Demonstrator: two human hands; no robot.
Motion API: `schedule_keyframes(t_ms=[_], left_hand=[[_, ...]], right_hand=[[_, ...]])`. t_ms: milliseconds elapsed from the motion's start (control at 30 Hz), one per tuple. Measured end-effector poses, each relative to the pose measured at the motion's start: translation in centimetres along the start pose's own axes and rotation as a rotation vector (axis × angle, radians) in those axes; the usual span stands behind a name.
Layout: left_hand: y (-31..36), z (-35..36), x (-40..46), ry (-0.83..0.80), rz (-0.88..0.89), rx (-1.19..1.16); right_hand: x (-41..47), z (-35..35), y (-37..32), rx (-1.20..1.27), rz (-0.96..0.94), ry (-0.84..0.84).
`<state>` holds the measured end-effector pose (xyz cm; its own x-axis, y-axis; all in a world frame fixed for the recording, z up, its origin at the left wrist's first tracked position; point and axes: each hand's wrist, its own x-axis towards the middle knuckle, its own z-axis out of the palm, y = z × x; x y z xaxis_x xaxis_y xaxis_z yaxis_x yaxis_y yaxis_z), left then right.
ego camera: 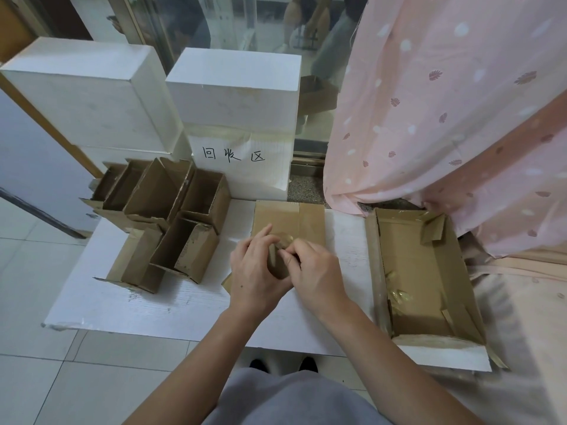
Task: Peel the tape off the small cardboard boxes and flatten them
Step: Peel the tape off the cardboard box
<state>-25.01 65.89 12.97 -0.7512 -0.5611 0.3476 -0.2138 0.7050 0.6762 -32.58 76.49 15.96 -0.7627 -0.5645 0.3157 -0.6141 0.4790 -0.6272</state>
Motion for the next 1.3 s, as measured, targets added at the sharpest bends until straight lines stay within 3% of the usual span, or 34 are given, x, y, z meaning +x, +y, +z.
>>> schedule_keyframes(t_ms=[400,600,1300], left_hand=[[-0.6,-0.3,0.1,0.007,0.043,-0.07],[-1.1,-0.6,0.4,-0.019,0.07,-0.088],[-2.3,-0.9,-0.4,-0.077,0.055,-0.144]], right_hand=[[0.3,-0.1,-0.4,0.174,0.177,0.062],[1.3,-0.6,0.4,0.265,0.179,0.074],[0.8,-1.7,3.3,0.3,0.056,-0.267]])
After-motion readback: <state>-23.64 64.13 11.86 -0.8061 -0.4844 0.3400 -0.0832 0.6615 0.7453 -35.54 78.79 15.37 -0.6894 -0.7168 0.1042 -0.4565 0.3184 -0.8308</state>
